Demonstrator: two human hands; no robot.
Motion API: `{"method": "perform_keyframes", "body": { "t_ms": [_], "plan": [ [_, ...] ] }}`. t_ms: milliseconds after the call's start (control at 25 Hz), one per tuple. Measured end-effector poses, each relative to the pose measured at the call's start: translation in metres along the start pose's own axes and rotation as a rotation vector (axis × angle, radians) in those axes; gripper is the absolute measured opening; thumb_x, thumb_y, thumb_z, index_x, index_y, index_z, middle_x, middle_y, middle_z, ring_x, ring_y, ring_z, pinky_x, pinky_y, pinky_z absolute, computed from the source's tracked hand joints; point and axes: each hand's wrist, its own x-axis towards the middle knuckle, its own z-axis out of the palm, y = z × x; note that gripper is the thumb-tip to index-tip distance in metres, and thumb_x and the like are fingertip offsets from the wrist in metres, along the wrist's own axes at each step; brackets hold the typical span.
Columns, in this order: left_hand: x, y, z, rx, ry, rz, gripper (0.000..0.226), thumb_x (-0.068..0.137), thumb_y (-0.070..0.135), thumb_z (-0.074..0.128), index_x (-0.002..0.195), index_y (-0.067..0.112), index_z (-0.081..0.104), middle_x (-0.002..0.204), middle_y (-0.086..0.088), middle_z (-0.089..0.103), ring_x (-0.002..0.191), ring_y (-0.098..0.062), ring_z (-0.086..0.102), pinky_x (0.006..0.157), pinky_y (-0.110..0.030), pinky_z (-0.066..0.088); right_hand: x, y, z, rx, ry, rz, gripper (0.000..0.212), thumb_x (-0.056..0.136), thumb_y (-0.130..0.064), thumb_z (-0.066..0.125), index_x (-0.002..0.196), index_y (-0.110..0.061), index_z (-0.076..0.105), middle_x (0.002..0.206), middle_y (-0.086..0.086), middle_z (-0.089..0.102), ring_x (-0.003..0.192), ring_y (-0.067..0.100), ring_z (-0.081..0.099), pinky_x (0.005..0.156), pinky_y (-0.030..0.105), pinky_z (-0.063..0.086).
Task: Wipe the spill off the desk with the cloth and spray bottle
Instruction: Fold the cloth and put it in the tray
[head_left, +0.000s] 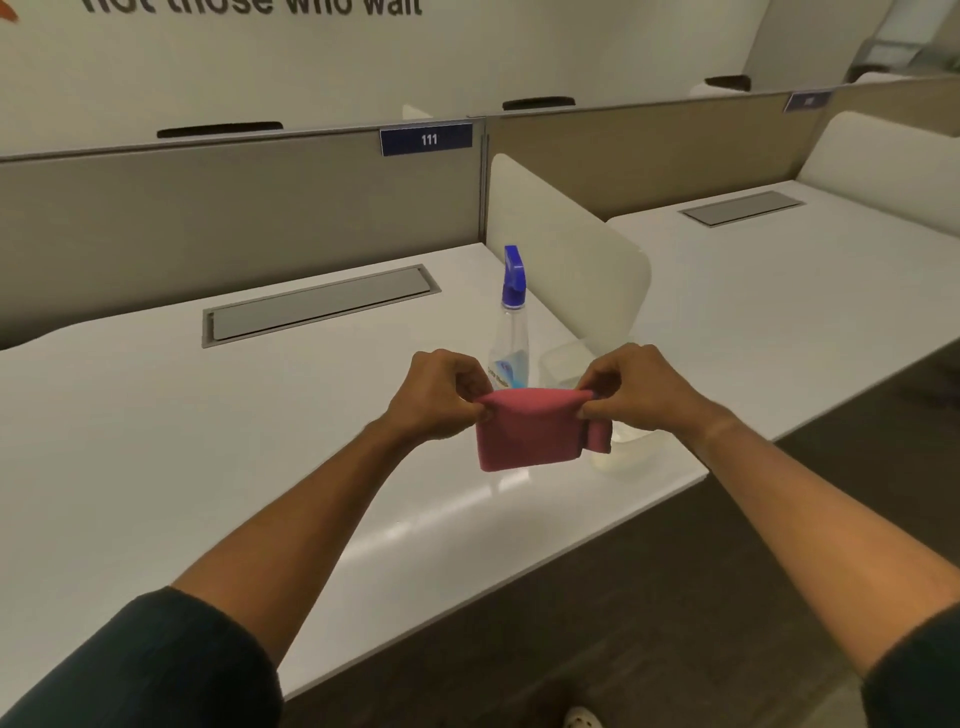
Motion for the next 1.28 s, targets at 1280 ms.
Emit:
{"method": "perform_keyframes", "body": {
  "t_ms": [1280],
  "plan": [
    [0.097,0.082,0.154,0.204,-0.199,-0.077,0.020,0.073,0.006,0.078,0.092,0.013,0.074,0.090,-0.003,0.074,0.080,-0.012,0.068,0.080,-0.027,0.058,0.040,0.190,-0.042,-0.094,-0.265,-0.160,0.018,0.078,-0.013,0.077,0.095,-0.019,0.076,0.087,-0.003,0.073,0.077,0.007,0.065,0.078,0.023,0.056]
  ]
}}
